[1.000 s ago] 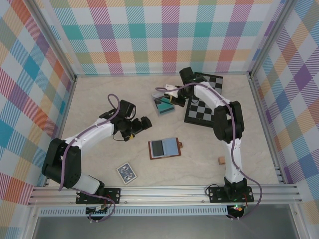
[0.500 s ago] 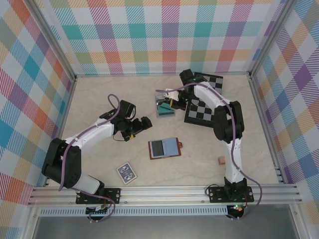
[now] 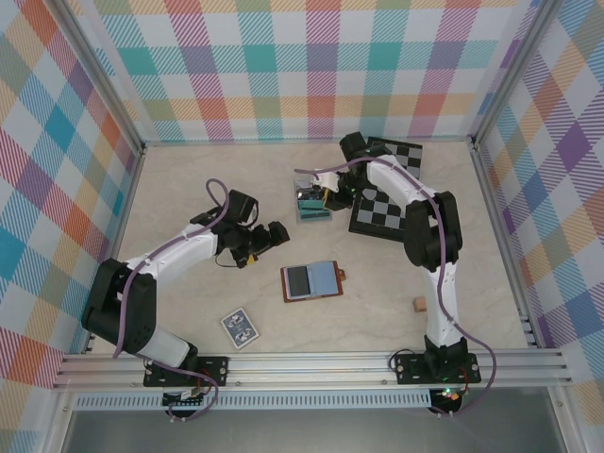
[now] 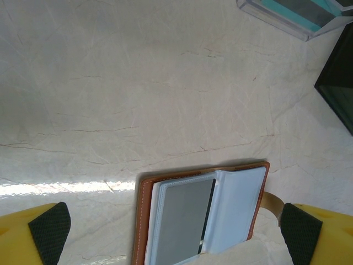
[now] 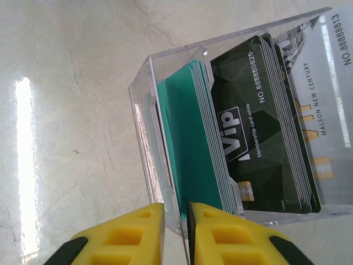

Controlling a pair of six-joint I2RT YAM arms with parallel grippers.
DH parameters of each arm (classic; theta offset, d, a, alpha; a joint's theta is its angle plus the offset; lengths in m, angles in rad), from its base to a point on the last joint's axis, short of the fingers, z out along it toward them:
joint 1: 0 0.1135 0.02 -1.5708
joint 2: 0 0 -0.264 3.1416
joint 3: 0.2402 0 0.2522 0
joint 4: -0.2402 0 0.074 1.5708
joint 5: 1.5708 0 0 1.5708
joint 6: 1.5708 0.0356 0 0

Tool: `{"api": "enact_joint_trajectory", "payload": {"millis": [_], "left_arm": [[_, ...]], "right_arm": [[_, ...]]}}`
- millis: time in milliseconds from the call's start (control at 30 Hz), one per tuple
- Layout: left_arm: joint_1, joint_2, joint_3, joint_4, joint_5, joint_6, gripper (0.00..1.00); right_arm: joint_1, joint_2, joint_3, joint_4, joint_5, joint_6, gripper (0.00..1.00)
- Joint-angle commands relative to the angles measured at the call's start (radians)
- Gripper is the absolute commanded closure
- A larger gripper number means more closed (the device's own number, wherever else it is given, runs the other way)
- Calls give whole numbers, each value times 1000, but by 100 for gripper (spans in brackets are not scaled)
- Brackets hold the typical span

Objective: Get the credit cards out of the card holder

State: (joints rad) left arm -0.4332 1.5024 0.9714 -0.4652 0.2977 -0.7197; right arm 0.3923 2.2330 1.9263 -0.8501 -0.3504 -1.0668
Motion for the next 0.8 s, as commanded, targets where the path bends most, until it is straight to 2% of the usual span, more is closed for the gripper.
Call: {"api": "enact_joint_trajectory", "payload": {"millis": [0, 233, 433, 633, 767], "left_arm": [[16, 1, -7, 3, 11, 4, 0], [15, -2, -10, 0, 11, 4, 0], [15, -23, -13, -10, 2, 5, 0], [14, -62, -32, -20, -8, 6, 0], [5, -92, -57, -20, -6, -2, 0]], "right_arm": [[4, -14, 43, 16, -1, 53, 79], [3, -27, 51, 40, 13, 119, 78], [3, -122, -10, 124, 5, 211, 78], [3, -295, -153, 254, 13, 423, 76], [3, -452, -305, 339, 15, 655, 74]]}}
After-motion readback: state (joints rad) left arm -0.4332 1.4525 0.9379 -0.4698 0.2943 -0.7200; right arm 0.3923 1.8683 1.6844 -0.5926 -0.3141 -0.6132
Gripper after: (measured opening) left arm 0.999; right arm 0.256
